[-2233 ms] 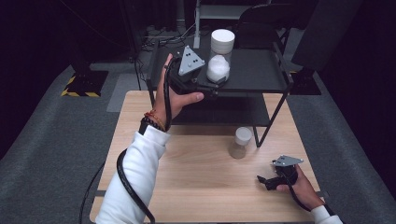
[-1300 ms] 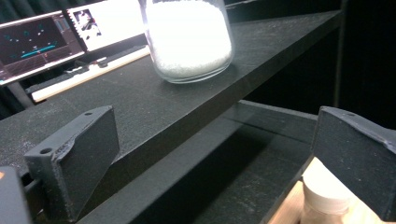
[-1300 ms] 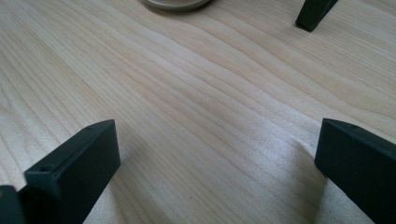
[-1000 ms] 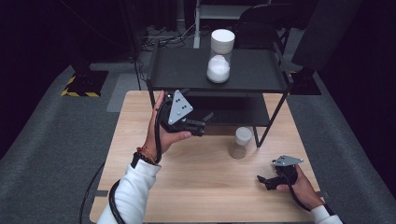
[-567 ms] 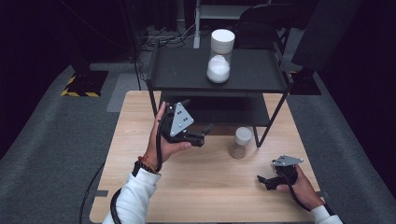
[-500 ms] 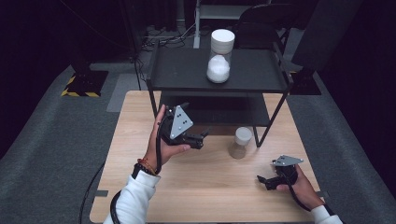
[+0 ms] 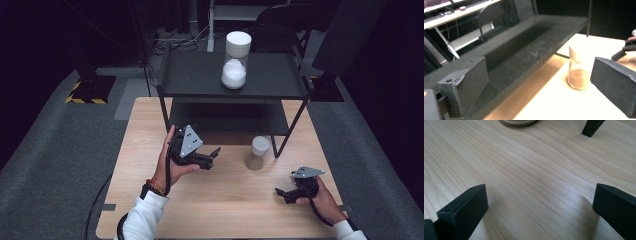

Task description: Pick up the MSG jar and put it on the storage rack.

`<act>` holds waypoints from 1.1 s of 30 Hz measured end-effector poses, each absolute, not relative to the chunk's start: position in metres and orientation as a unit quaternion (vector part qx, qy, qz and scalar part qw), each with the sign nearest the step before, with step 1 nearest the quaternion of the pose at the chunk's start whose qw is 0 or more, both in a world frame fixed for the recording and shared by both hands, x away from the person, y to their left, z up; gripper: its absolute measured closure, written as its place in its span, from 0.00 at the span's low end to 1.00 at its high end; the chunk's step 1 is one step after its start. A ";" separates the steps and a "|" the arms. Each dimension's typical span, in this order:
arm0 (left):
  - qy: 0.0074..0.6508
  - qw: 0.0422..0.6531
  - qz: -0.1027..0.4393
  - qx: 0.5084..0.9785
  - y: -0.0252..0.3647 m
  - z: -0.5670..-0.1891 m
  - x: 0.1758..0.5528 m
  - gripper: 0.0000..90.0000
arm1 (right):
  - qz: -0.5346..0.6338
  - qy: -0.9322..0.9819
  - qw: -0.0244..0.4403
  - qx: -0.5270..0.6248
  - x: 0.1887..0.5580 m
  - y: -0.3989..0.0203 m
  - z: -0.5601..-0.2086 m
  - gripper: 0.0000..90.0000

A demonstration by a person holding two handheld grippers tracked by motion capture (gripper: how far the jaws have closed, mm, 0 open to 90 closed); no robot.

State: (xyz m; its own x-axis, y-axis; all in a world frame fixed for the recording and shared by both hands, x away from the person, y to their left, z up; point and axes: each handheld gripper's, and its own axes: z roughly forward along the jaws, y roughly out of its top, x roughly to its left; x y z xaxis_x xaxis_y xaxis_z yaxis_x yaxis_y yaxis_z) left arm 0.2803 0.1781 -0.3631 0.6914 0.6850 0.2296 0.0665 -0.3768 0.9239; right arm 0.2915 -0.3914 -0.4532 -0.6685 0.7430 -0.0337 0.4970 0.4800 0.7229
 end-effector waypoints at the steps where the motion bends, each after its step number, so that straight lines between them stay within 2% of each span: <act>1: 0.247 0.504 0.303 0.770 0.179 -0.366 0.281 0.01 | 0.353 0.842 0.174 0.368 0.292 -0.391 -0.453 0.00; 17: 0.281 0.467 0.259 0.797 0.184 -0.411 0.282 0.02 | 0.353 0.842 0.174 0.368 0.292 -0.391 -0.453 0.00; 33: 0.304 0.432 0.234 0.816 0.185 -0.438 0.287 0.02 | 0.353 0.842 0.174 0.368 0.292 -0.391 -0.453 0.00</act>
